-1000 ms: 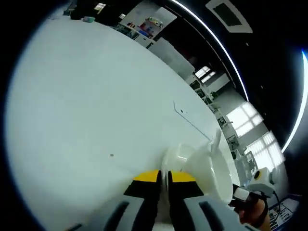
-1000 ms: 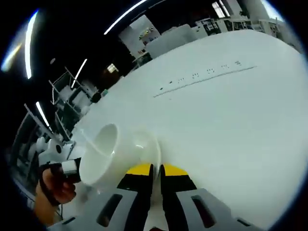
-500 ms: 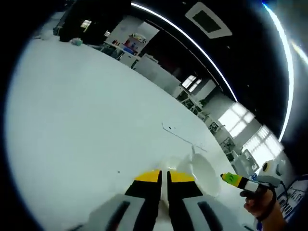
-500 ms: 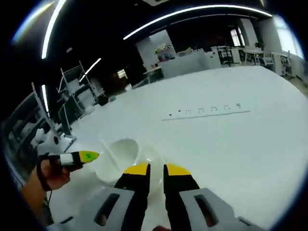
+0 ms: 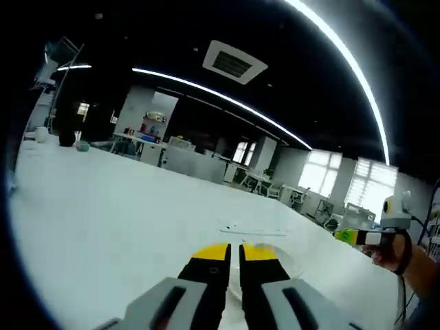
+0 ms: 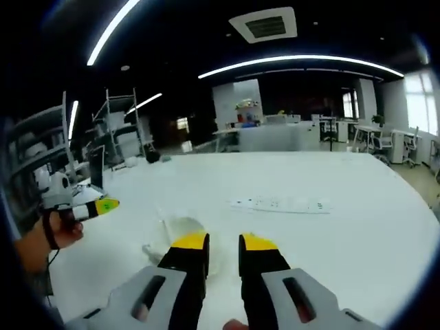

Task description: Tidy tabletop coffee trays, cups and spoons，present forward

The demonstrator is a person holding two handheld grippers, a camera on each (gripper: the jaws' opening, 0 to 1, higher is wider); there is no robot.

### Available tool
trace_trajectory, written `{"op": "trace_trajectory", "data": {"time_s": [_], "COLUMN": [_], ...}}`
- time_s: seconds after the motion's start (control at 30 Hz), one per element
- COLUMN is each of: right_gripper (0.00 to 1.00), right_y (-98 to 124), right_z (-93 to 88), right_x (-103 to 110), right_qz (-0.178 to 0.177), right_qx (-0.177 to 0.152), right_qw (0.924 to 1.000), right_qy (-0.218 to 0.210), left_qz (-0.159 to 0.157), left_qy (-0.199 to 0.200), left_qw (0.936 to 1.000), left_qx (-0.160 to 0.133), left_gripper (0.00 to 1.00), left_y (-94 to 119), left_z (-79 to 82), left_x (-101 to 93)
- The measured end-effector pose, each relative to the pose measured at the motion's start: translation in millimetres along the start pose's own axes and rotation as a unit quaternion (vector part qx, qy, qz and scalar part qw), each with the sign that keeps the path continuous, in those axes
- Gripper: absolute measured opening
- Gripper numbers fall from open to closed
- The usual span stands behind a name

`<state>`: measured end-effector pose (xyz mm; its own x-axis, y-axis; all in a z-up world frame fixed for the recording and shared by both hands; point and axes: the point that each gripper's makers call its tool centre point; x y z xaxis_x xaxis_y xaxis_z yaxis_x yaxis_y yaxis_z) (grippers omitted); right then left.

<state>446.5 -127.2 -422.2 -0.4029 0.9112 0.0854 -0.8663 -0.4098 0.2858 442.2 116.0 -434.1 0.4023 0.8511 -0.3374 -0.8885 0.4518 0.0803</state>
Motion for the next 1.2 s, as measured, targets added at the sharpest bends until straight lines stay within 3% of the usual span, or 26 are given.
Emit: {"op": "trace_trajectory", "data": {"time_s": [0.23, 0.37, 0.53, 0.67, 0.93, 1.2], "right_gripper": [0.28, 0.29, 0.30, 0.31, 0.31, 0.33], "right_y": [35, 56, 79, 100, 136, 164], "right_z": [5.8, 6.2, 8.5, 10.8, 4.8, 4.5], "right_x": [-16, -29, -43, -51, -67, -100], "right_qz": [-0.015, -0.028, -0.041, -0.054, -0.072, -0.099], "right_qx": [-0.038, -0.054, -0.068, -0.080, -0.096, -0.114], "right_qw": [0.9988, 0.9977, 0.9963, 0.9938, 0.9912, 0.9873], "right_qy": [0.029, 0.028, 0.034, 0.055, 0.056, 0.047], "left_qz": [-0.006, -0.016, -0.007, 0.003, 0.025, 0.048], "left_qy": [-0.061, -0.051, -0.093, -0.145, -0.151, -0.152], "left_qw": [0.9970, 0.9968, 0.9928, 0.9860, 0.9836, 0.9813], "left_qx": [-0.048, -0.060, -0.076, -0.081, -0.096, -0.109], "left_gripper": [0.10, 0.10, 0.10, 0.12, 0.17, 0.17], "left_y": [39, 58, 77, 92, 118, 146], "left_z": [24.6, 31.0, 43.1, 48.5, 50.1, 50.2], "left_x": [-11.3, -16.6, -20.3, -21.8, -8.3, 7.8]}}
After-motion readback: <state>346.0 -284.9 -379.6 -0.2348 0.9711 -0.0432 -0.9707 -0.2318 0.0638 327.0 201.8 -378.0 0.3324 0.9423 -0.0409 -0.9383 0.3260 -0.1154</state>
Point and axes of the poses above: the point that each gripper's makers call its tool centre point, and the gripper's own axes: y roughly backward along the fingers, x roughly to its left, z roughly out of its top, and after that the axes turned 4 degrees about -z, right-handed
